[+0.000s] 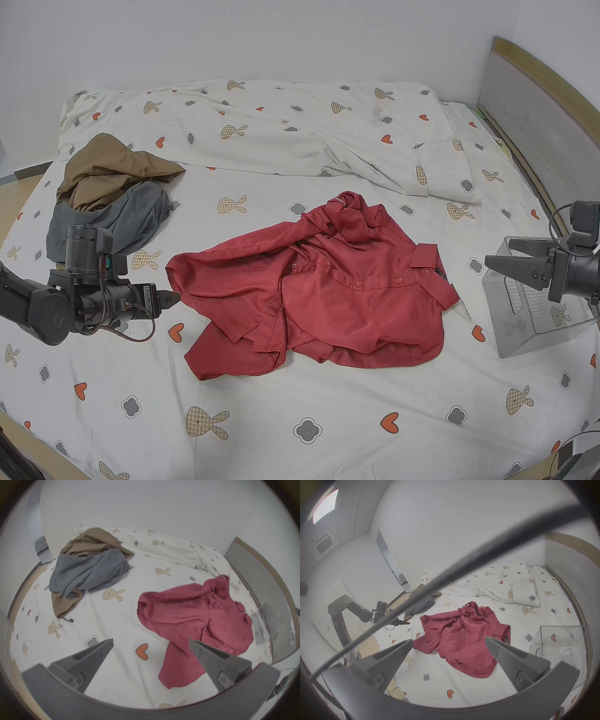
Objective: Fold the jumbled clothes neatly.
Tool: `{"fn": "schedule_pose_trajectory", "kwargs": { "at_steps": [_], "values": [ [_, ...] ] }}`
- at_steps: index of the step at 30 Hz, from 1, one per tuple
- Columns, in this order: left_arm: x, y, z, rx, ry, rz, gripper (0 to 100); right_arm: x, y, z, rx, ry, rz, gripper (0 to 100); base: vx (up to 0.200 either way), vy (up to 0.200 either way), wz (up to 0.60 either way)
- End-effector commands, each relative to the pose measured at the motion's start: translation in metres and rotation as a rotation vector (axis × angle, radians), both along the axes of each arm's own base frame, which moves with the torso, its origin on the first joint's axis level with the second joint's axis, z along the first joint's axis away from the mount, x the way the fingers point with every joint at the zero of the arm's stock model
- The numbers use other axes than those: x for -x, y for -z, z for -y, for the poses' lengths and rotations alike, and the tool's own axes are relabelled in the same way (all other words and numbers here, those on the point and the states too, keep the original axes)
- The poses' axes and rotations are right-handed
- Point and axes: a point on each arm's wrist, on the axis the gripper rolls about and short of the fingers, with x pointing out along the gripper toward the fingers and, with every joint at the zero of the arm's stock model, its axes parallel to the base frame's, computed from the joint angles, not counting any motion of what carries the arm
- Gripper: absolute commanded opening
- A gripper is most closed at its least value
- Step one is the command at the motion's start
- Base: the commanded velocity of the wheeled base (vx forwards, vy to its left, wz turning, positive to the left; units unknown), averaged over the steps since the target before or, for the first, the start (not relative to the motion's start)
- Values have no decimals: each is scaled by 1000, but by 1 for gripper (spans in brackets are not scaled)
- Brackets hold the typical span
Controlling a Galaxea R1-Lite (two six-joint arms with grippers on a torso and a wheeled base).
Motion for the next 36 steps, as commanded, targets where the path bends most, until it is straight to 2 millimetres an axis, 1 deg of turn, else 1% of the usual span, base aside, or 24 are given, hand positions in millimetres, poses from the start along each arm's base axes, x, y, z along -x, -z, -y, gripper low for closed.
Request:
{"fn": "schedule_pose_trajectory", "kwargs": {
  "at_steps": [1,2,3,5,8,9,10,13,14,15,17,18,20,21,23,25,26,27,30,31,34,36],
  "values": [
    [-35,36,2,-6,-17,-75,100,-1,0,0,0,-1,-1,100,0,0,0],
    [-35,36,2,-6,-17,-75,100,-1,0,0,0,-1,-1,100,0,0,0],
    [-48,42,1,6,-34,-76,100,-1,0,0,0,1,-1,100,0,0,0],
    [-62,43,-1,11,-43,-61,100,-1,0,0,0,1,-1,100,0,0,0],
    [-77,41,-2,14,-50,-37,100,-1,1,0,1,1,-3,100,0,0,0],
    [-78,41,-2,14,-50,-35,100,-1,1,0,1,1,-3,100,0,0,0],
    [-88,42,-4,16,-57,-23,100,-1,1,0,1,1,-3,100,0,0,0],
    [-103,47,-8,12,-66,-12,100,-1,1,0,1,-1,-4,100,0,0,0],
    [-103,47,-8,12,-66,-12,100,-1,1,0,1,-1,-4,100,0,0,0],
    [-112,52,-10,12,-75,-10,100,-1,1,-1,2,-4,-6,100,0,0,0],
    [-121,58,-11,9,-80,-16,100,-1,2,-2,2,-8,-7,100,0,0,0],
    [-121,59,-11,9,-80,-17,100,-1,2,-2,2,-8,-7,100,0,0,0],
    [-132,64,-11,8,-81,-23,100,-1,2,-2,2,-8,-7,100,0,0,0],
    [-132,64,-11,8,-81,-23,100,-1,2,-2,2,-8,-7,100,0,0,0],
    [-143,64,-8,8,-77,-19,100,-2,2,-2,2,-10,-8,100,0,0,0],
    [-144,63,-8,9,-77,-17,100,-2,2,-2,2,-10,-8,100,0,0,0],
    [-154,60,-3,9,-68,-10,100,-2,2,-2,2,-10,-8,100,0,0,0],
    [-156,58,-1,10,-63,-5,0,-2,2,-2,2,-10,-8,100,0,0,0],
    [-158,55,1,9,-57,1,0,-2,2,-2,2,-10,-8,100,0,0,0],
    [-160,47,7,10,-46,15,0,-2,2,-2,3,-10,-10,100,0,0,0],
    [-163,33,8,9,-53,54,0,-2,2,-2,3,-10,-10,100,0,0,0],
    [-168,16,6,6,-75,107,0,-2,2,-2,3,-10,-10,100,0,0,0]
  ]
}}
